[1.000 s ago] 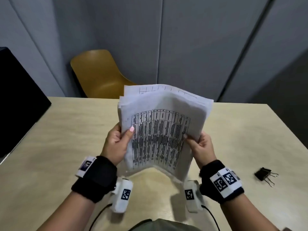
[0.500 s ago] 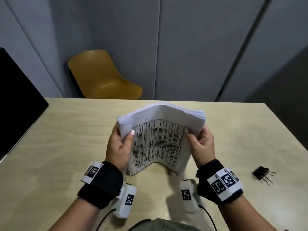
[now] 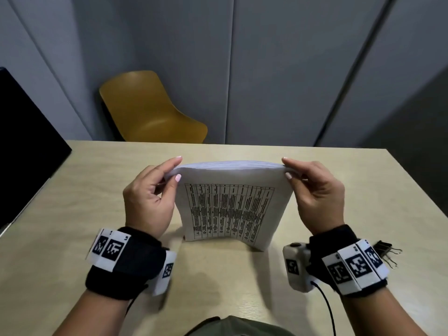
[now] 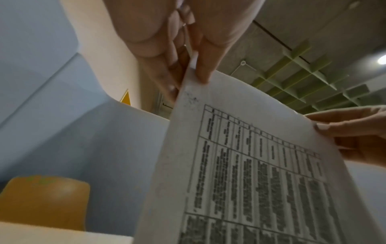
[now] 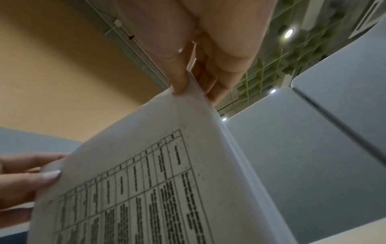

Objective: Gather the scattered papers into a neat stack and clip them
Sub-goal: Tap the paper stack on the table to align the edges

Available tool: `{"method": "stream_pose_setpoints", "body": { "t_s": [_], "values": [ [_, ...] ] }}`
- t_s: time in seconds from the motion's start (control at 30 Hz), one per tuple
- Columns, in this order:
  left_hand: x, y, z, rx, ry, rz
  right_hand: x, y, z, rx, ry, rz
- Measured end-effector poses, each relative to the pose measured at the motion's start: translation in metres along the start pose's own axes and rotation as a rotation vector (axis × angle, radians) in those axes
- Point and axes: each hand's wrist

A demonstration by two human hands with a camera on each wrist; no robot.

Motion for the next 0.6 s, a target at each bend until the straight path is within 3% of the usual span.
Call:
{"method": "stream_pose_setpoints", "body": {
  "t_s": [0.23, 0.33, 0.47, 0.6],
  "values": [
    [0.000, -0.007, 0.000, 0.074, -0.009, -0.007, -0.006, 0.006, 0.009, 0.135, 0.145, -0.100],
    [0.007, -0.006, 0.005, -0.020, -0.192, 0.121, -0.010, 0.008, 0.015, 0.057, 0.236, -0.088],
    [0.011, 0.000, 0.010, -0.174, -0.241, 0.048, -0.008, 0.010, 0.017, -0.047, 0.294, -0.063],
    [0.011, 0.003, 0.012, -0.192, -0.177, 0.042, -0.010, 0.012, 0.017, -0.058, 0.319, -0.064]
  ]
}}
Point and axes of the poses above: each hand's wrist, its own y-axis away from the middle knuckle, its own z-axis out of the palm, x = y × z, and after that the axes turned 4 degrees about -z, right-handed
